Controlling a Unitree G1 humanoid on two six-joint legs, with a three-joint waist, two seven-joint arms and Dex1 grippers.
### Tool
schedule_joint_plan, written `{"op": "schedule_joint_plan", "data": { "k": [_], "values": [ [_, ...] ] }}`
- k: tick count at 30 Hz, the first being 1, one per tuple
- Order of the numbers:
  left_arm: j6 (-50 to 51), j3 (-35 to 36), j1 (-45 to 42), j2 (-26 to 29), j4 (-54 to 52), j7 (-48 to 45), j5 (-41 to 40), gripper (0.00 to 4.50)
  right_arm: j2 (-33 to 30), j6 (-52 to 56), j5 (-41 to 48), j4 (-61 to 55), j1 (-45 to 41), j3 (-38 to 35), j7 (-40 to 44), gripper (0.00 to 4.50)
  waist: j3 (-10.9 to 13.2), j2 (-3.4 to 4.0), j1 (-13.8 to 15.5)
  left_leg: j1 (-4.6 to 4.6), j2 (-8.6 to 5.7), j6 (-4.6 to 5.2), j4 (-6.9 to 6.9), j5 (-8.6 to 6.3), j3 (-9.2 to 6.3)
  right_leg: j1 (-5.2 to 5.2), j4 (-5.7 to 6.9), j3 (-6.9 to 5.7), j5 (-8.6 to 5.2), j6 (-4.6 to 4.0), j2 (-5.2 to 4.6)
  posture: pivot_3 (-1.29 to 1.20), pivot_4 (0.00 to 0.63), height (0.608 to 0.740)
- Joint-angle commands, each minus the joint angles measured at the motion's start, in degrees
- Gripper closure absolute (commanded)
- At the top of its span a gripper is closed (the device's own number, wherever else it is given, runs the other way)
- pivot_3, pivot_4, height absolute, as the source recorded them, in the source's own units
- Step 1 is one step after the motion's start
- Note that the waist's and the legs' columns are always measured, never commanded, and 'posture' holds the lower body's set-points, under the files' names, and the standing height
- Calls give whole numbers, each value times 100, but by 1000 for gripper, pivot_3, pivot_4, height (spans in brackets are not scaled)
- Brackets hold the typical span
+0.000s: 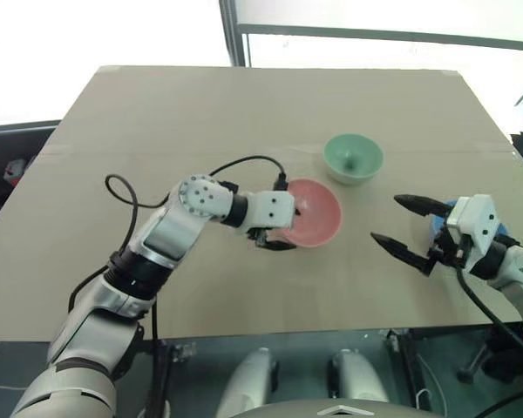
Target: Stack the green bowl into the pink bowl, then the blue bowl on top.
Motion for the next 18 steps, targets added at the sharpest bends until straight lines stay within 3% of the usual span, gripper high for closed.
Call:
{"op": "schedule_joint_plan", "data": {
  "k": [1,4,6,10,16,18],
  "values": [
    [502,1012,396,173,-642,251,-725,540,-134,-559,-1131,896,-773,528,-289,459,0,0,-51,0,1,0,-1,0,0,0,-1,0,0,0,-1,0,150,740],
    [1270,2512,1236,123,-1088,141,-2489,540,-174,-994,-2119,2310,-1992,1302,-279,459,0,1,-130,12,9,-1,0,1,29,2,-3,11,0,1,-1,0,150,740],
    [1531,3098,1789,308,-1410,122,-2974,540,-21,-1153,-2356,3043,-2672,1581,-197,459,-2,-1,-162,14,21,-3,1,1,25,-1,-2,9,0,1,2,0,150,740],
    [1028,3734,2677,393,-1664,372,-2885,540,329,-1928,-2875,4663,-3841,2175,62,459,-2,-2,-104,11,28,-5,-14,1,21,-8,-9,8,0,0,6,0,150,740],
    [1391,4406,3608,293,-2001,460,-3926,540,942,-3025,-3551,6932,-5023,2851,182,459,-4,-4,-89,3,0,-5,-18,1,-12,-8,-9,0,2,-2,-15,0,150,740],
    [1352,4508,3827,271,-2130,706,-3900,27,1055,-3225,-3653,7390,-5267,2906,166,950,-1,0,-93,1,-1,-5,-21,1,-20,-8,-10,-5,2,-3,-15,0,150,740]
  ]
}}
